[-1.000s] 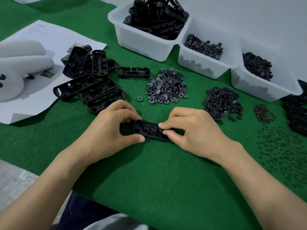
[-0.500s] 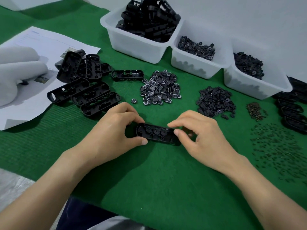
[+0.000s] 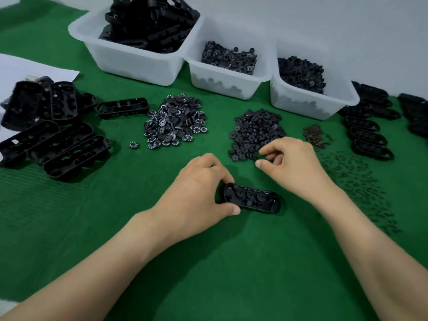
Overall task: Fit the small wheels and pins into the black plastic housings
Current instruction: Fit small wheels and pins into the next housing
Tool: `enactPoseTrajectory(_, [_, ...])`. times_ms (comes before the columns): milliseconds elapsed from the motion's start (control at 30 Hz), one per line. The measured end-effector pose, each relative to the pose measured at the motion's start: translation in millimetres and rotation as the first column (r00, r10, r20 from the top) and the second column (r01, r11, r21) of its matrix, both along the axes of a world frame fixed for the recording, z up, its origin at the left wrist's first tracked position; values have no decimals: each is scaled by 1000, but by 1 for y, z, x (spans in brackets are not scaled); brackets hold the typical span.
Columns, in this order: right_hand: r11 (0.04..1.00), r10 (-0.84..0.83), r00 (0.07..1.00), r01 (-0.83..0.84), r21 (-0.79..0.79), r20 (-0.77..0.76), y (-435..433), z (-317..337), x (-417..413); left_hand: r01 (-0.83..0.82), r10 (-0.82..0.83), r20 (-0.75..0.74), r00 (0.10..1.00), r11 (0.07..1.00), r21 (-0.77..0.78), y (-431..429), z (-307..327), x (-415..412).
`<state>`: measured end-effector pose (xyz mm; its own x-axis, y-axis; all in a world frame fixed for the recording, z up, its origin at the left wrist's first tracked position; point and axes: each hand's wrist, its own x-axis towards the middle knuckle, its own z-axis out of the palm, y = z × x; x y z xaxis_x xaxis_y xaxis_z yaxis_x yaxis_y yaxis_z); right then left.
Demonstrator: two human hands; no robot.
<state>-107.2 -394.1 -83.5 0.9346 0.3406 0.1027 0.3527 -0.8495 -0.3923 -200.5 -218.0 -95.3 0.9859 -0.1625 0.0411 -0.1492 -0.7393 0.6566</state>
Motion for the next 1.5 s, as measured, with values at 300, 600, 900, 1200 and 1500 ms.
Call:
enactPoseTrajectory(300, [996,75,996,-78,52,56,-5,-2,-7,-19,17,-19,1000,995,-95,1,-7,2])
enactPoseTrajectory(600, [921,374,927,-373,111,5,-10,12,-40,-31,32,9,999,997,-76,0,-8,3])
enactPoseTrajectory(900, [882,472,877,-466,-73,95,-2,11,-42,-33,34,14,999,997,-70,1,-10,3])
enactPoseTrajectory(1200, [957,284,958,-285,42,44,9,10,-6,-25,26,11,1000,997,-78,2,-10,3])
enactPoseTrajectory(1500, [946,313,946,-318,61,84,14,-5,-5,-26,26,5,1000,996,-89,4,-10,3])
